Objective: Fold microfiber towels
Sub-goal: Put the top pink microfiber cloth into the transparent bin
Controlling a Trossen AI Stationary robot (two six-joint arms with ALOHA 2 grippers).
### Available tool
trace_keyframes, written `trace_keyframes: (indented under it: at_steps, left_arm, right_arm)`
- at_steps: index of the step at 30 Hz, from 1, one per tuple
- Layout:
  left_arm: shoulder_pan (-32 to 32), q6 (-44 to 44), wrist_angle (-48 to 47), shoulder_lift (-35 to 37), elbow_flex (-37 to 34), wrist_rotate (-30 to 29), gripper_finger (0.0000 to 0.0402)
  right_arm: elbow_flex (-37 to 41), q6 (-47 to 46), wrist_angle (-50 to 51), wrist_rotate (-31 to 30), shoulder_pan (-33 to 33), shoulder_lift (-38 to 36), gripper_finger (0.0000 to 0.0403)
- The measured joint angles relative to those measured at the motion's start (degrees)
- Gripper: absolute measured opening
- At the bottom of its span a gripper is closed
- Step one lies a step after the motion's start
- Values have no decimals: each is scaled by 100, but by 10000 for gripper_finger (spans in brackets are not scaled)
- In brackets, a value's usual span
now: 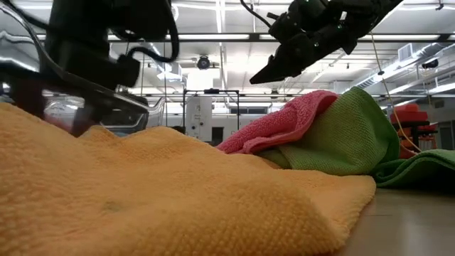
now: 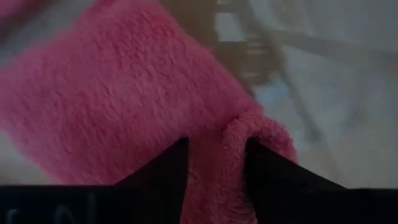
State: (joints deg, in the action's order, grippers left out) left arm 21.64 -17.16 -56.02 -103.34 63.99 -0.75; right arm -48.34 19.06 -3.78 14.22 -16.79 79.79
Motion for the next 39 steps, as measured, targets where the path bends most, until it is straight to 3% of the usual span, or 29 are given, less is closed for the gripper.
trace_keyframes:
  at_steps: [3, 7, 14, 16, 20, 31, 39]
  left_arm:
    - [-16, -47, 55, -63, 2, -19, 128]
    - [-91, -152, -521, 65, 10, 897, 103]
    - [-98, -765, -1493, 101, 411, 1109, 18]
    - [-111, -921, -1694, 101, 531, 1115, 13]
    - [-163, -741, -1789, 103, 466, 1114, 42]
    - [-161, -226, -1769, 103, 393, 1113, 168]
    - [-217, 86, -2085, 113, 673, 1118, 191]
  right_arm:
    - [0, 45, 32, -2, 73, 0, 138]
    - [0, 45, 25, -6, 97, 0, 138]
    - [0, 45, -47, -20, 95, 0, 138]
    - [0, 45, -51, -20, 95, 0, 138]
    - [0, 46, -50, -22, 95, 0, 138]
    - [0, 47, -6, -22, 95, 0, 138]
    - [0, 47, -5, -22, 95, 0, 138]
